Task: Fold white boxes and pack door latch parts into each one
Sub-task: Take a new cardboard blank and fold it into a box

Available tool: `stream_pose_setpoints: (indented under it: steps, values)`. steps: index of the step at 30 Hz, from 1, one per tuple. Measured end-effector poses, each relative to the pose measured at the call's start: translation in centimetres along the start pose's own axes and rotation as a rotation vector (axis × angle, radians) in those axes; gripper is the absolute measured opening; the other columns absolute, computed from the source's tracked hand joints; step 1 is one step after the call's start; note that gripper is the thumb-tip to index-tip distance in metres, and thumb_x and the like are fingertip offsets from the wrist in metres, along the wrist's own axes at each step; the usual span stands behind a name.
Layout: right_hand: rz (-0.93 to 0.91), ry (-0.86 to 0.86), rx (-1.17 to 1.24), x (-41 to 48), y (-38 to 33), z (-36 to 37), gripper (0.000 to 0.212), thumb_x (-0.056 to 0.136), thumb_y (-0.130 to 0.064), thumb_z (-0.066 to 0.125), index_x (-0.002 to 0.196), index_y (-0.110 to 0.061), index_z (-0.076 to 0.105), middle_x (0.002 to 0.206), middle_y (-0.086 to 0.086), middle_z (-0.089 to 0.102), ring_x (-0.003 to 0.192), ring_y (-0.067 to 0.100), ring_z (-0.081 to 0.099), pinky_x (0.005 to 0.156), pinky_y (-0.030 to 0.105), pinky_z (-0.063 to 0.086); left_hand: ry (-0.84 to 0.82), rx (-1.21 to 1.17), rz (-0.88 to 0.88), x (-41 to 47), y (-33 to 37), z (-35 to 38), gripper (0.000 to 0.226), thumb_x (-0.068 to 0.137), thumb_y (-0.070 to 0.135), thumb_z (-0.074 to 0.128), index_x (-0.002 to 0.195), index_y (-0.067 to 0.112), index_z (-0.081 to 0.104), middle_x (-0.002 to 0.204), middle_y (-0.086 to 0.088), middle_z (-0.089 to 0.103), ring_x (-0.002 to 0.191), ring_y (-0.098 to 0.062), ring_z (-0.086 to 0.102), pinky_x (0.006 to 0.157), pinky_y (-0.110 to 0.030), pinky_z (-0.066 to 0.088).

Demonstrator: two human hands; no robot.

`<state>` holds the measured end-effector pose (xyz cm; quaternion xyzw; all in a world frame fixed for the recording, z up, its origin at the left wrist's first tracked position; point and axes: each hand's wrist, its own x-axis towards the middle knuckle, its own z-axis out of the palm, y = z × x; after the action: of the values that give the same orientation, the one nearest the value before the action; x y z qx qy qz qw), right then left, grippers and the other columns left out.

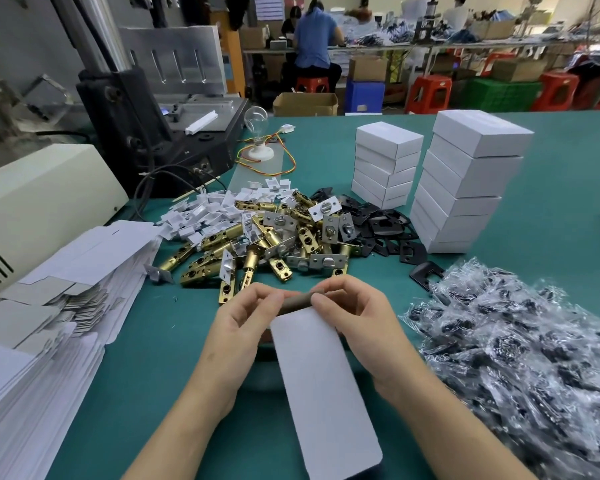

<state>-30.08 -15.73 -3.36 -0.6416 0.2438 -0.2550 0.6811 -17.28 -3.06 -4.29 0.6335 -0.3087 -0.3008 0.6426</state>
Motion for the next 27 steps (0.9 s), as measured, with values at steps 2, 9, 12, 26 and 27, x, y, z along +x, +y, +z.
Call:
stream_pose_setpoints:
  steps: [2,9,12,26,27]
  values:
    - [-0.033,-0.007,-0.026,0.0,0.1,0.1,0.014,0.094,-0.017,0.073,0.087,-0.030,0.074,0.092,0.001,0.075,0.084,0.007,0.068,0.069,0.017,0.049,-0.004,-0.034,-0.040,0.1,0.0,-0.1,0.035,0.091,0.052,0.062,0.093,0.019,0.074,0.111,-0.005,0.080,0.101,-0.026,0.075,0.077,-0.032,0.064]
    - [-0.067,0.016,-0.076,0.2,0.1,-0.1,0.007,0.092,-0.024,0.077,0.088,-0.030,0.076,0.092,-0.005,0.076,0.087,0.007,0.070,0.074,0.018,0.051,-0.132,-0.075,-0.173,0.1,0.1,-1.0,0.031,0.093,0.047,0.067,0.108,0.024,0.080,0.113,-0.010,0.079,0.106,-0.028,0.076,0.082,-0.029,0.062]
    - [-0.032,0.013,-0.049,0.1,-0.1,-0.2,0.008,0.090,-0.028,0.079,0.095,-0.034,0.075,0.097,-0.007,0.077,0.090,0.007,0.073,0.072,0.017,0.054,-0.096,-0.128,-0.165,0.2,0.3,-0.9,0.027,0.091,0.040,0.074,0.114,0.025,0.081,0.114,-0.010,0.079,0.105,-0.028,0.077,0.079,-0.029,0.062]
    - [0.014,-0.128,-0.128,-0.1,0.0,-0.7,0.023,0.091,-0.029,0.077,0.113,-0.035,0.073,0.102,-0.003,0.079,0.092,0.016,0.077,0.081,0.039,0.063,-0.057,-0.092,-0.132,0.0,0.3,-1.0,0.028,0.088,0.041,0.075,0.113,0.030,0.082,0.109,-0.004,0.080,0.092,-0.014,0.075,0.073,-0.025,0.061]
    - [0.009,-0.123,-0.130,-0.1,0.0,-0.7,0.023,0.090,-0.030,0.077,0.112,-0.037,0.072,0.102,-0.003,0.079,0.092,0.017,0.077,0.082,0.041,0.063,-0.055,-0.087,-0.132,0.1,0.2,-1.0,0.029,0.086,0.040,0.072,0.112,0.029,0.082,0.107,-0.005,0.079,0.091,-0.014,0.075,0.072,-0.025,0.060]
